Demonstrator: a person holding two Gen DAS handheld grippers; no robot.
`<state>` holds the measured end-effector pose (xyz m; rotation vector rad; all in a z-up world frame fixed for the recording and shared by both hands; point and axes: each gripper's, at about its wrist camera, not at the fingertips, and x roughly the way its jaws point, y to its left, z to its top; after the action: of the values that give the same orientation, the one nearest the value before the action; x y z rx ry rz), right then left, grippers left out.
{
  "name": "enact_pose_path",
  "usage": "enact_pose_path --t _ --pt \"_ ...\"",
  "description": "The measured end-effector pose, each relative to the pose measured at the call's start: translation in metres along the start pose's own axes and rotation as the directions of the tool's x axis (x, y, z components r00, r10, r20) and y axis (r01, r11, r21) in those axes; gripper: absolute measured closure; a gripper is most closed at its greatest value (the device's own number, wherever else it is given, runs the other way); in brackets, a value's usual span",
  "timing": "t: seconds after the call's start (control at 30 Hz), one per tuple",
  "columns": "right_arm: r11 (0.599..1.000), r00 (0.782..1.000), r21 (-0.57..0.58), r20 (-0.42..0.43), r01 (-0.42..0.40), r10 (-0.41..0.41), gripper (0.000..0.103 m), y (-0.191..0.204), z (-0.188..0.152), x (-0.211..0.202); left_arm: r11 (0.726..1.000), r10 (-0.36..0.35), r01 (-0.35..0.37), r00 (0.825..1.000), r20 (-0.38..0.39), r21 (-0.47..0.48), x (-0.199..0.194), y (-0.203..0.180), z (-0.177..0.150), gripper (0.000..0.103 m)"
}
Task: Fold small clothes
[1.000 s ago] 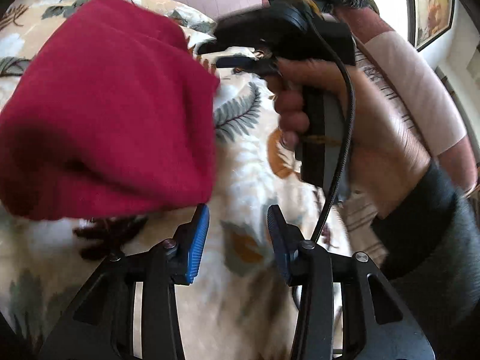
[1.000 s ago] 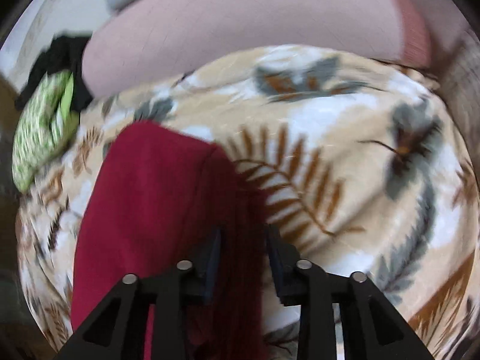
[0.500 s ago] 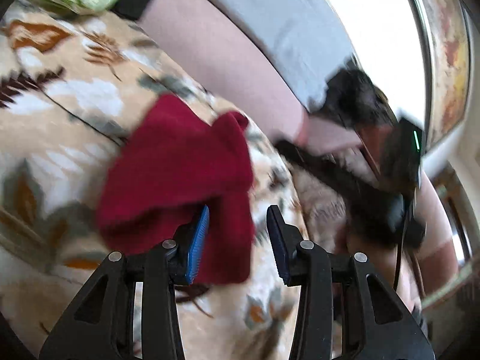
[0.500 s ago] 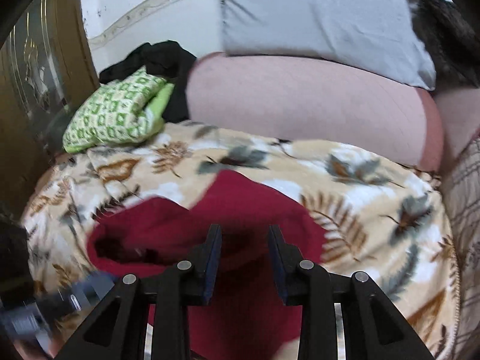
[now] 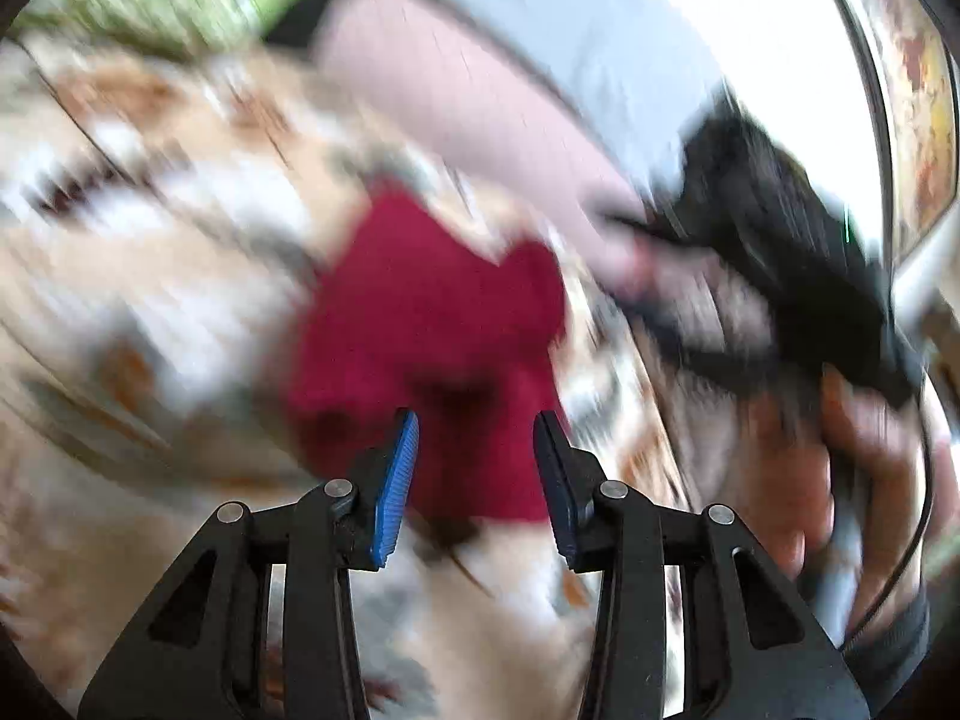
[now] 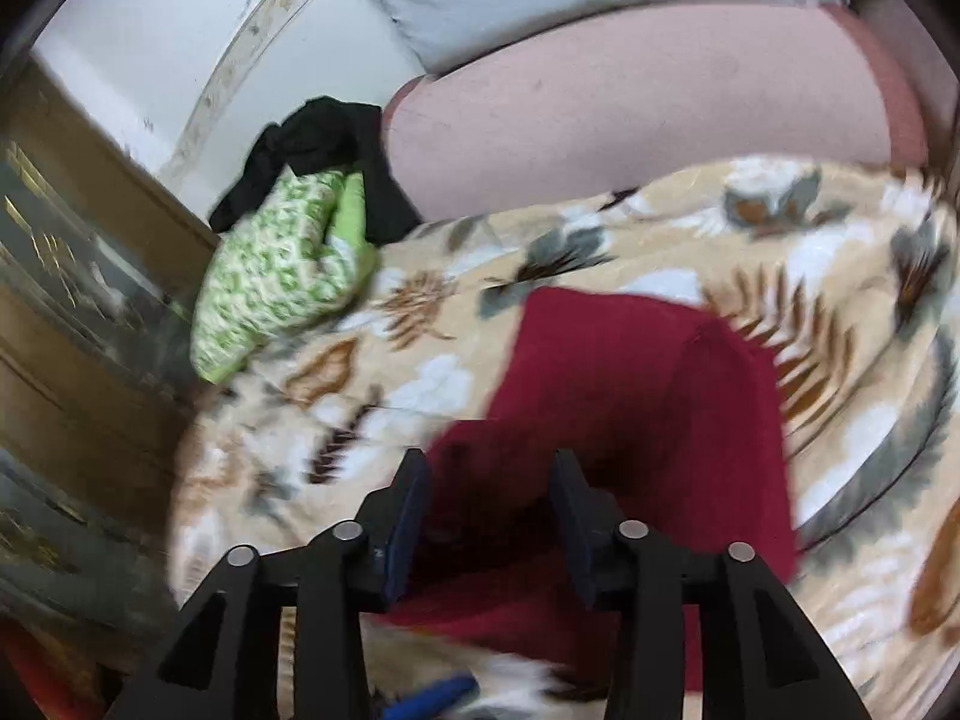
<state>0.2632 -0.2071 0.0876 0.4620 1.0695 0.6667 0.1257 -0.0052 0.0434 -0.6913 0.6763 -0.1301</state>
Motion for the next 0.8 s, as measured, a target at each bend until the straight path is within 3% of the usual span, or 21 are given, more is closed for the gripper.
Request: enact_pose_path --t 0.03,0.1,0.17,0.23,0.3,0.37,0.43,0.53,0.57,0.63,0.67,0.7,0.77,0.8 --pt "0.992 0.998 0.115 0.026 -0.055 0.052 0.045 -0.009 -0.009 -0.005 1.0 0.024 -0.024 0.999 0.045 -0.004 -0.005 0.007 0.012 0.065" --pt "0.963 0.993 0.248 0.065 -0.108 0.095 0.001 -0.024 -0.028 -0.009 0.998 0.057 -0.055 0.995 0.078 -0.024 -0.004 0.017 0.034 0.065" --pt "0.927 0.991 0.35 0.059 -0.135 0.122 0.0 -0.04 -0.054 -0.002 0.997 0.041 -0.036 0.997 0.067 -0.072 0.008 0.028 0.05 0.062" --pt "0.898 0.986 0.411 0.023 -0.158 0.163 0.0 -0.049 -0.064 0.013 0.998 0.026 -0.027 0.999 -0.027 -0.051 0.035 0.032 0.058 0.059" --pt "0.88 0.985 0.444 0.038 -0.17 0.171 0.0 -0.052 -0.061 0.022 0.998 0.008 -0.014 0.992 -0.122 -0.054 0.059 0.036 0.051 0.059" --pt "0.889 0.988 0.431 0.049 -0.156 0.15 0.0 -0.047 -0.047 0.03 0.998 -0.022 0.012 0.98 -0.198 -0.053 0.074 0.033 0.035 0.059" --pt "0.9 0.991 0.416 0.042 -0.13 0.123 0.0 -0.044 -0.035 0.033 0.998 0.006 0.008 0.974 -0.227 0.059 0.073 0.015 0.025 0.059" --pt "0.932 0.997 0.36 -0.053 -0.038 0.061 0.0 -0.034 -0.027 0.042 0.99 0.031 0.001 0.972 -0.232 0.139 0.07 0.003 0.017 0.059" --pt "0.94 0.996 0.342 -0.081 -0.01 0.04 0.002 -0.032 -0.029 0.045 0.991 0.032 -0.001 0.972 -0.234 0.131 0.071 0.004 0.015 0.059" --pt "0.945 0.995 0.327 -0.097 0.017 0.015 0.019 -0.036 -0.035 0.048 0.994 0.033 -0.006 0.971 -0.238 0.112 0.07 0.006 0.015 0.059" --pt "0.944 0.994 0.33 -0.106 0.022 0.014 0.038 -0.04 -0.036 0.049 0.994 0.034 -0.009 0.97 -0.239 0.106 0.069 0.007 0.016 0.059" --pt "0.945 0.993 0.325 -0.119 0.027 0.013 0.065 -0.045 -0.038 0.051 0.995 0.037 -0.013 0.97 -0.24 0.101 0.068 0.007 0.016 0.059" --pt "0.964 0.992 0.259 -0.127 0.058 -0.025 0.085 -0.049 -0.038 0.048 0.998 0.007 0.009 0.97 -0.243 0.063 0.062 0.009 0.019 0.059" --pt "0.973 0.992 0.221 -0.114 0.072 -0.048 0.087 -0.051 -0.036 0.042 0.999 0.014 -0.002 0.972 -0.234 0.049 0.059 0.011 0.021 0.059"
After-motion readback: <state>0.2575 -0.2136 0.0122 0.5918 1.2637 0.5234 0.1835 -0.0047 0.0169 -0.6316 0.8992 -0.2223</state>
